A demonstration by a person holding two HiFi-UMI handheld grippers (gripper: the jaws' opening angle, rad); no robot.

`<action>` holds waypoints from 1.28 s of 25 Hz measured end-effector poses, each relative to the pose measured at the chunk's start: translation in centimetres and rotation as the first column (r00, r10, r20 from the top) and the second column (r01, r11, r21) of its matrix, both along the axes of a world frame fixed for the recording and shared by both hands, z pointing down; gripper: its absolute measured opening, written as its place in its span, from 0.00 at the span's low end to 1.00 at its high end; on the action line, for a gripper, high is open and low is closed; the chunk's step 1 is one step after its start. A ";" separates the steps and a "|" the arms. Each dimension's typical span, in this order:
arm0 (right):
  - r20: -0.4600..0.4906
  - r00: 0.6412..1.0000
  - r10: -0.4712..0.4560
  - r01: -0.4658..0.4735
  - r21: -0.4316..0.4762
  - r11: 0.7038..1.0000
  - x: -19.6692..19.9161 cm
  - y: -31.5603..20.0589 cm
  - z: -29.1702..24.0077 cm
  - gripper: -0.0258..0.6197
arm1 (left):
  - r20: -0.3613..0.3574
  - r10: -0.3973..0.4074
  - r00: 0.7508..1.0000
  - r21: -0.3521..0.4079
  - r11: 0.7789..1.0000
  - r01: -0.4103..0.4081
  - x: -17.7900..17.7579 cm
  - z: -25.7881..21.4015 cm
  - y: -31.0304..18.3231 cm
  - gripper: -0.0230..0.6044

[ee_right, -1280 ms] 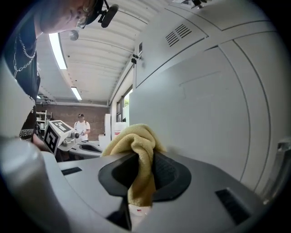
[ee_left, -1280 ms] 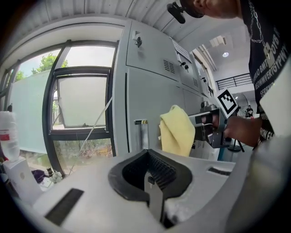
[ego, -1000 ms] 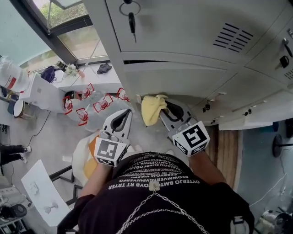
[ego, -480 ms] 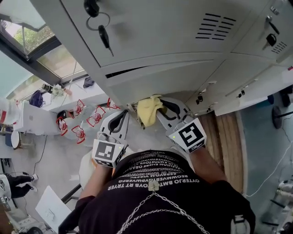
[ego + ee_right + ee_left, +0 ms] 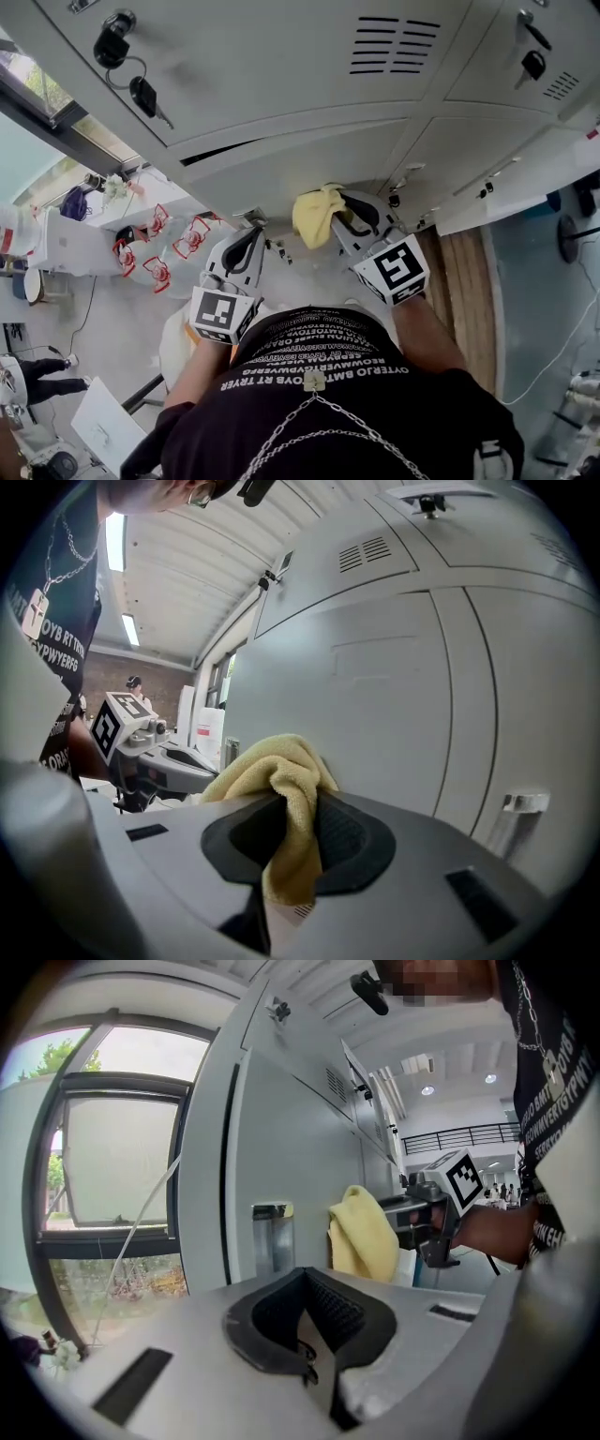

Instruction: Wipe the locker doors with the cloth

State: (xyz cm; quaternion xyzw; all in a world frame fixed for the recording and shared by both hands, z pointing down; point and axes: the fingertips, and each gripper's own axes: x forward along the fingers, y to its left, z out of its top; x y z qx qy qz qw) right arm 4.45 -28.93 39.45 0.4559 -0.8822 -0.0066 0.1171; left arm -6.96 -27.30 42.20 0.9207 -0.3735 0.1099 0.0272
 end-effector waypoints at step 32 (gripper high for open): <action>-0.025 0.998 0.055 -0.055 -0.018 0.998 10.3 0.3 1.3 0.15 | -0.015 -0.213 0.977 -0.059 0.976 0.212 4.7 1.2 5.8 0.05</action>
